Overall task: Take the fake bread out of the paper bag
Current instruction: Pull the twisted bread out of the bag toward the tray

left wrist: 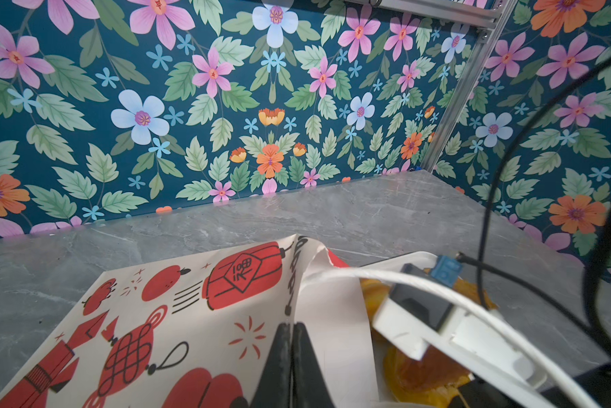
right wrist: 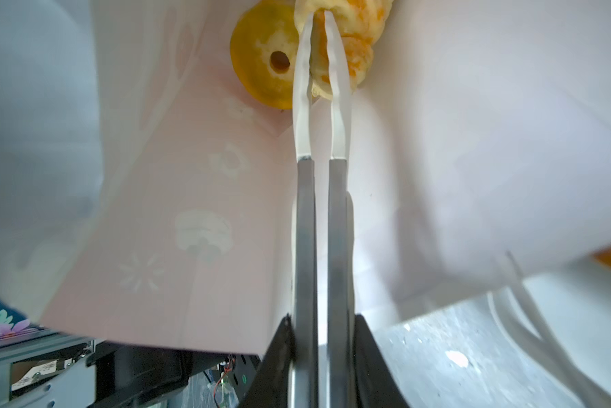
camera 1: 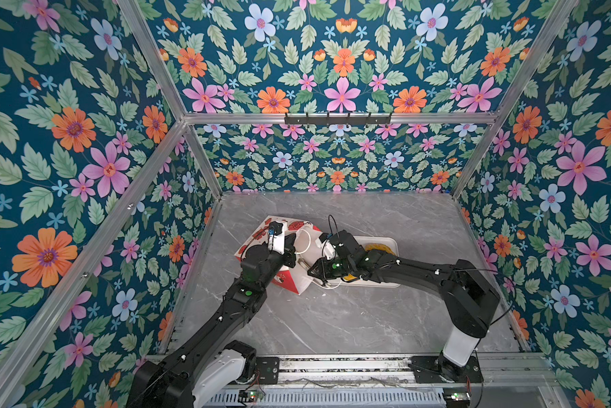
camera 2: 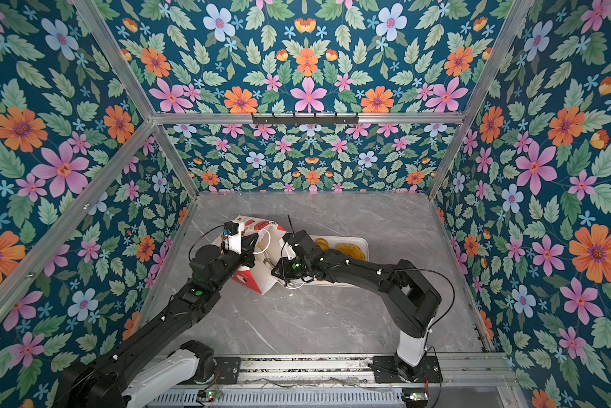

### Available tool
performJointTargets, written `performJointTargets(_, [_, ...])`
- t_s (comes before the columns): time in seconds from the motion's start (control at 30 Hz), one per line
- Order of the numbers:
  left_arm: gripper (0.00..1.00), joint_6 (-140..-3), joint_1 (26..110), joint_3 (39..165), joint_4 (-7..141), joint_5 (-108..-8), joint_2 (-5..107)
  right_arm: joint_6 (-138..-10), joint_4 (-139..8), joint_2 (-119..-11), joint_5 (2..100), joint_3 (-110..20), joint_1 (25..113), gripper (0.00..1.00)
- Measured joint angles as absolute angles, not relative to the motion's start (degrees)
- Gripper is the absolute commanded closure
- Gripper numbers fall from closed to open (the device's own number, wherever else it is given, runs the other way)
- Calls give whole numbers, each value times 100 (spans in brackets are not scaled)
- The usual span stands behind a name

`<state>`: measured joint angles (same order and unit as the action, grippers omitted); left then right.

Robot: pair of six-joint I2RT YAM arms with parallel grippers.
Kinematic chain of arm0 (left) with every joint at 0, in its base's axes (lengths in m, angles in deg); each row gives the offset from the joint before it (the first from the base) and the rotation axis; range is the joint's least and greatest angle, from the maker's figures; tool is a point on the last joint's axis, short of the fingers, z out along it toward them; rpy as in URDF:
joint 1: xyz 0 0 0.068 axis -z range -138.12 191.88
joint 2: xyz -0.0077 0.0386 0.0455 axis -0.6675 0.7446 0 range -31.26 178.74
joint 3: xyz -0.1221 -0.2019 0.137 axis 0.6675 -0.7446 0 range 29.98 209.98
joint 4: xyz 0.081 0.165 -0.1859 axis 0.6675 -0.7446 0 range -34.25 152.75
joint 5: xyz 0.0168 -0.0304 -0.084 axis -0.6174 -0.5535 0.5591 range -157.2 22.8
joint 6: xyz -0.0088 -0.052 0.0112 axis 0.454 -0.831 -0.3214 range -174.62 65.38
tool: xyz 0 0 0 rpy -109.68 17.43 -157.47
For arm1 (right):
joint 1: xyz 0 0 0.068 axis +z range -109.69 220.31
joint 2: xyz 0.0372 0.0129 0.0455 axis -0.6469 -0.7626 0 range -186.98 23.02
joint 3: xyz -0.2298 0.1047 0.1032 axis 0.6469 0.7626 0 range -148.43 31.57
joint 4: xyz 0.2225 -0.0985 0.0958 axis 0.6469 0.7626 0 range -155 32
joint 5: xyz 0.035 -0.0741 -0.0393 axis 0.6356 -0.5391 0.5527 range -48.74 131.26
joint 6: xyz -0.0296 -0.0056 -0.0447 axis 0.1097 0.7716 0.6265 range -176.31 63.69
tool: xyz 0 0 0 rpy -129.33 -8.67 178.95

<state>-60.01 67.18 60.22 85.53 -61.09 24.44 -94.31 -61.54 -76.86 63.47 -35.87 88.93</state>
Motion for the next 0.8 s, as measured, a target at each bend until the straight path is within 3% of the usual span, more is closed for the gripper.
performJointTargets(0.47, [93, -5909, 6718, 6079, 8508, -6211, 2603, -9004, -5244, -6713, 6205, -3327, 8818, 90])
performJointTargets(0.8, [94, -5981, 6715, 6081, 8549, -6801, 2689, -8371, -3758, -5435, 6124, -3170, 8812, 90])
